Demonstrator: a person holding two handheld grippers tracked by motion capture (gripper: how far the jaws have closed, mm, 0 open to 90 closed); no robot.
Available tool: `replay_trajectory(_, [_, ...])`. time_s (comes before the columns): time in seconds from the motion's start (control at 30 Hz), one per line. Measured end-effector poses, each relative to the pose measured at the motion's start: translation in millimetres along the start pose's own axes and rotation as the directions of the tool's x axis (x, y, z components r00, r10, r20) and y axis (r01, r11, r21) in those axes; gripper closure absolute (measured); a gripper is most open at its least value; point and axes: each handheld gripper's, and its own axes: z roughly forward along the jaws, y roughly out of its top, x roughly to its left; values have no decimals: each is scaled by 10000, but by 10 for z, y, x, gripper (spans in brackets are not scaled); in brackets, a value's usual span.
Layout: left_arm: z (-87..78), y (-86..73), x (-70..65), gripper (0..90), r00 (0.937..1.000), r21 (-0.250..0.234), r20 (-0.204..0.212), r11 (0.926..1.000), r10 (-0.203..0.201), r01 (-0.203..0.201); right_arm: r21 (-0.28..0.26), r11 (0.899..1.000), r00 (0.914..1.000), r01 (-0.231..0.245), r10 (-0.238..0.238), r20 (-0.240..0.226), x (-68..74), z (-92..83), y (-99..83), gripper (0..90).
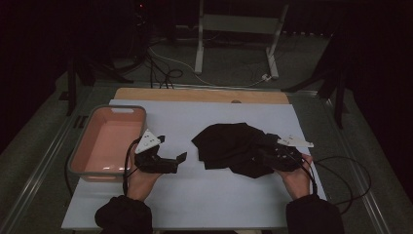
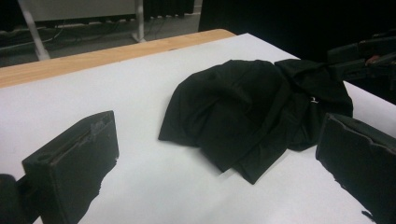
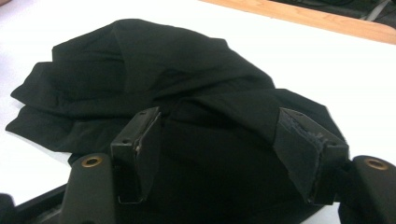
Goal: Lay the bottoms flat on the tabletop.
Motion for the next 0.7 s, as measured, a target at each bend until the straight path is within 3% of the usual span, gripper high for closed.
replay_trajectory(0.4, [26,-9,-18,0,10000,87,41,9999,51,-52,748,9941,9968,791,-781,-162,259,261,-57,343])
replay_trajectory(0.5, [28,-12,-17,0,10000,98,49,9999,56,-56,1078,9877,9917,1136,-1193,479,280,296,-73,498])
replay_trajectory(0.63, [34,-18,-16,0,10000,117,55,9999,41,-42,1032,9886,9903,1093,-1172,739,228,245,-69,829])
replay_trajectory(0.7, [38,-19,-21,0,10000,123,55,9999,45,-46,893,9919,9915,903,-980,858,191,205,-57,876])
